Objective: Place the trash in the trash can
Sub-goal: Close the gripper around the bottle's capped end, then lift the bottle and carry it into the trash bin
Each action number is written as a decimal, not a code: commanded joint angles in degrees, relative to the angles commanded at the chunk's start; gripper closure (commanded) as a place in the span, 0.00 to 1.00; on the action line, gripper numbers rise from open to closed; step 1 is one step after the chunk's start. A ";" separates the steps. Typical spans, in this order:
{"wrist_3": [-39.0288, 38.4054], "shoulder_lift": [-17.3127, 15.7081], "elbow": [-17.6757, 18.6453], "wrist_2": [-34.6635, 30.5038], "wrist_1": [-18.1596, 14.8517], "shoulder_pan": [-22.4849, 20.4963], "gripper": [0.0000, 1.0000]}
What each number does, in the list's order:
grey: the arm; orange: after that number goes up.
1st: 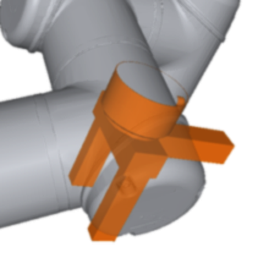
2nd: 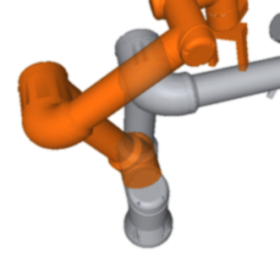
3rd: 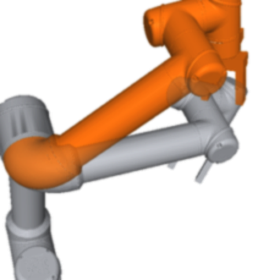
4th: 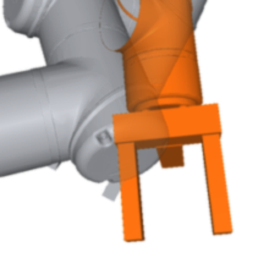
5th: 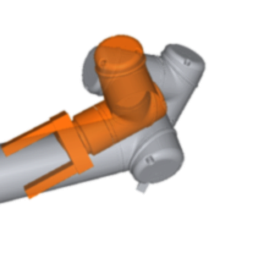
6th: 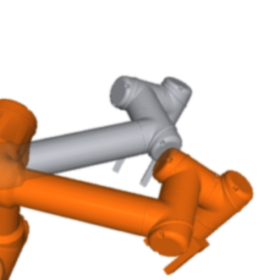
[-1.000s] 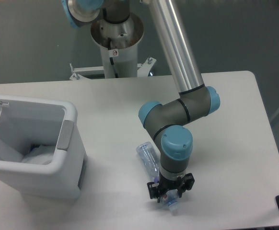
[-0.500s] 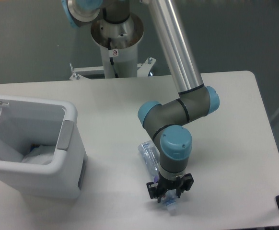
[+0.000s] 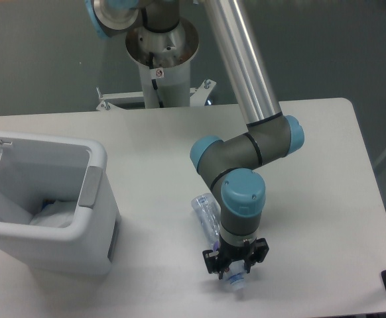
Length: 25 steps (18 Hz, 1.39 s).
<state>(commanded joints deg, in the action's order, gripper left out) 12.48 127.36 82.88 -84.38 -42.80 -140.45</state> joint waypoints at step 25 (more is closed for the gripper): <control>-7.65 -26.02 -10.11 6.15 1.23 7.45 0.37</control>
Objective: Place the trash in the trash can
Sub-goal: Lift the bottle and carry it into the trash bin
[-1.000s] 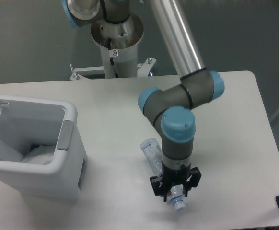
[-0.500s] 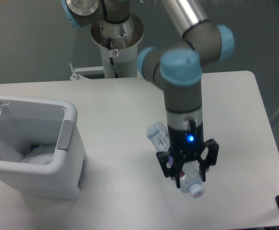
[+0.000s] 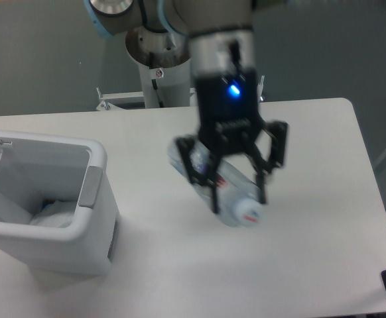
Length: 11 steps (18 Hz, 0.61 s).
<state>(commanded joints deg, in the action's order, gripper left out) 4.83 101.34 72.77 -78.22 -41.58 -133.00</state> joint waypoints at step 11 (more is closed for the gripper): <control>-0.09 4.12 -0.44 -0.09 1.32 12.58 0.37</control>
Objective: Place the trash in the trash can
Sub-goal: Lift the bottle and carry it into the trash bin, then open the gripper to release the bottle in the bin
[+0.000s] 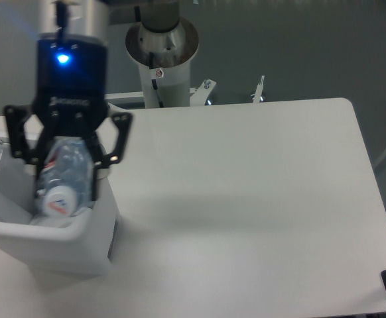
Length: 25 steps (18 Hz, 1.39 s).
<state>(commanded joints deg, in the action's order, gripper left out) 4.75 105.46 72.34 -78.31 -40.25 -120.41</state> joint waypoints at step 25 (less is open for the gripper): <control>0.97 1.07 3.33 -0.61 -0.26 -2.52 0.00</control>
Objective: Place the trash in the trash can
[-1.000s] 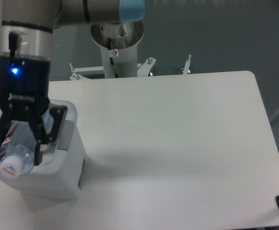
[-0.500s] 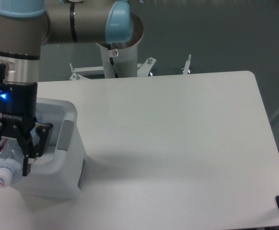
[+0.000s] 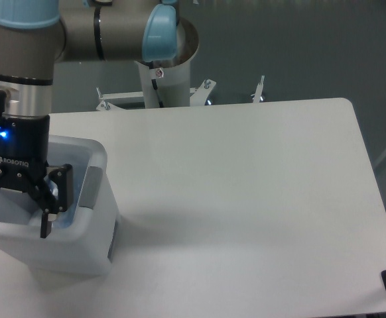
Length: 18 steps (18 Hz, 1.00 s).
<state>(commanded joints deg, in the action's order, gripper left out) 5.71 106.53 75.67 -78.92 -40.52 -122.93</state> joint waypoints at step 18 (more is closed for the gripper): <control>27.68 0.52 4.66 -10.81 -0.61 -20.59 0.00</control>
<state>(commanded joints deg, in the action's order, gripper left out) 33.39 107.05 80.33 -89.74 -41.13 -143.52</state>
